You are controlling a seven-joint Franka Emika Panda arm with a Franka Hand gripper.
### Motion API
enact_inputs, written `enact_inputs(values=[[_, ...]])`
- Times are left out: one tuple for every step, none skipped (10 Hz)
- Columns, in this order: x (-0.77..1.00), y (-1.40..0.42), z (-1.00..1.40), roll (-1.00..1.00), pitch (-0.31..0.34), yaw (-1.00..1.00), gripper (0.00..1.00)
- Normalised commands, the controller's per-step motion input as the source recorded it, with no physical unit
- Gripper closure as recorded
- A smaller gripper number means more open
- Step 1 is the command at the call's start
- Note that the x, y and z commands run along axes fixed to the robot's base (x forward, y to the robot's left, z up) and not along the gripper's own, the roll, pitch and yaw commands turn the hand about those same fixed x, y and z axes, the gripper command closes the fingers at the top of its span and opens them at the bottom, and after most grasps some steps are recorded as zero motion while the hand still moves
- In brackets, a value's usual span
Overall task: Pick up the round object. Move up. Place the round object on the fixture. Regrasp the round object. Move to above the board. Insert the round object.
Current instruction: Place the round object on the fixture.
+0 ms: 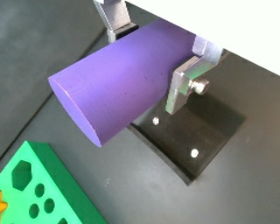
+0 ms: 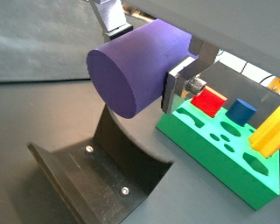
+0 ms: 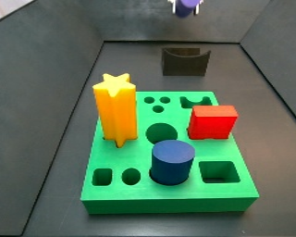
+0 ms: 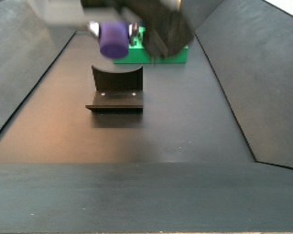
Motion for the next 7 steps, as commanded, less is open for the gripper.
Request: enact_inputs(values=[[0.12,0.07,-1.0,-1.0,-0.002,-0.16,1.0],[0.13,0.08,-1.0,-1.0,0.004,-0.16,1.0],[0.14,0.09,-1.0,-0.91,-0.002,-0.15,1.0],[0.15,0.09,-1.0,-0.8,-0.006,-0.13,1.0],[0.15,0.1,-1.0,-0.57,-0.007,-0.11,1.0],[0.17,0.11,-1.0,-0.39,-0.003,-0.09,1.0],[0.18,0.11,-1.0,-0.27,-0.001,-0.08,1.0]])
